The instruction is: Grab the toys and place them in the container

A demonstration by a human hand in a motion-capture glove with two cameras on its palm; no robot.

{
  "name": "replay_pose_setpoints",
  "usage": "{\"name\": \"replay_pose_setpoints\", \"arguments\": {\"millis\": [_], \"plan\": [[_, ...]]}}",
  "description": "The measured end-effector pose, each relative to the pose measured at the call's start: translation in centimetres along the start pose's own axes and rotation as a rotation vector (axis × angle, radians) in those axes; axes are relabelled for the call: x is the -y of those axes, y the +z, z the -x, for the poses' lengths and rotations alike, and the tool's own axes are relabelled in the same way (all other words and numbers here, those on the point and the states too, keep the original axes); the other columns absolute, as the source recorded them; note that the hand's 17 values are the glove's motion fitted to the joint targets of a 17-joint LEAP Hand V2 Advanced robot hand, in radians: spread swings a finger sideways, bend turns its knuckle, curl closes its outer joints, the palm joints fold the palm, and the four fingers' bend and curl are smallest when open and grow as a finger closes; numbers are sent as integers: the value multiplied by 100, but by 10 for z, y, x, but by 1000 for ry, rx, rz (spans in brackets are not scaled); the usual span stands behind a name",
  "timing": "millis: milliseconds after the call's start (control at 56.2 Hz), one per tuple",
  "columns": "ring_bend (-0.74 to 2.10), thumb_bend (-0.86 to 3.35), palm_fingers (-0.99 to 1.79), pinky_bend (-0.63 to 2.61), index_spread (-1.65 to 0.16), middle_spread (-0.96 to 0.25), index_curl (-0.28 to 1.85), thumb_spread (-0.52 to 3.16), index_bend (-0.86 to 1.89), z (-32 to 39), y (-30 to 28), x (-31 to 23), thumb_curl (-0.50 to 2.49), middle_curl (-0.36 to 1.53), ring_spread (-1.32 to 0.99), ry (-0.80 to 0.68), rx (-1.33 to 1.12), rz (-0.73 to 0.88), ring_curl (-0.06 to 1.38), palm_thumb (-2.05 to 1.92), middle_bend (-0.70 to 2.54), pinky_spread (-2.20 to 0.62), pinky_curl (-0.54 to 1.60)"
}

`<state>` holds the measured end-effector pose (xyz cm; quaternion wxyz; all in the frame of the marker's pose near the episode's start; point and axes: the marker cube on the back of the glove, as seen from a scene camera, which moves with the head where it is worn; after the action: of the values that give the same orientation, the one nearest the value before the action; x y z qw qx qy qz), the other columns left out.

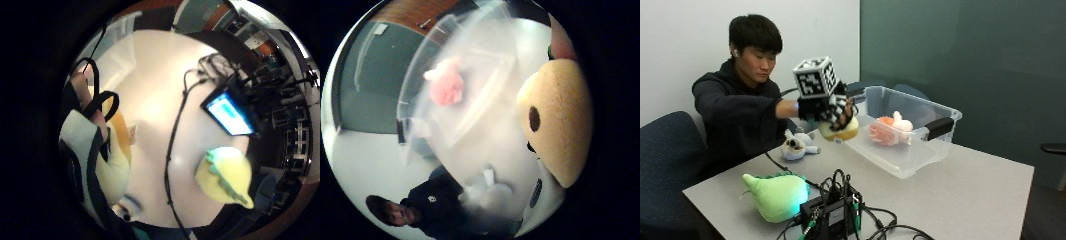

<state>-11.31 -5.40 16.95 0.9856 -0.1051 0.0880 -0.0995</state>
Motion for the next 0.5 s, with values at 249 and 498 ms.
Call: {"name": "replay_pose_setpoints", "arguments": {"millis": [249,498], "plan": [[113,14,83,118,-34,-35,23,63,19,92,-122,22,74,57,-38,-118,207,-181,56,88,60,-36,43],[117,7,77,120,-32,-36,24,66,13,204,-74,41,77,63,-36,-231,264,10,57,83,51,-37,44]]}}
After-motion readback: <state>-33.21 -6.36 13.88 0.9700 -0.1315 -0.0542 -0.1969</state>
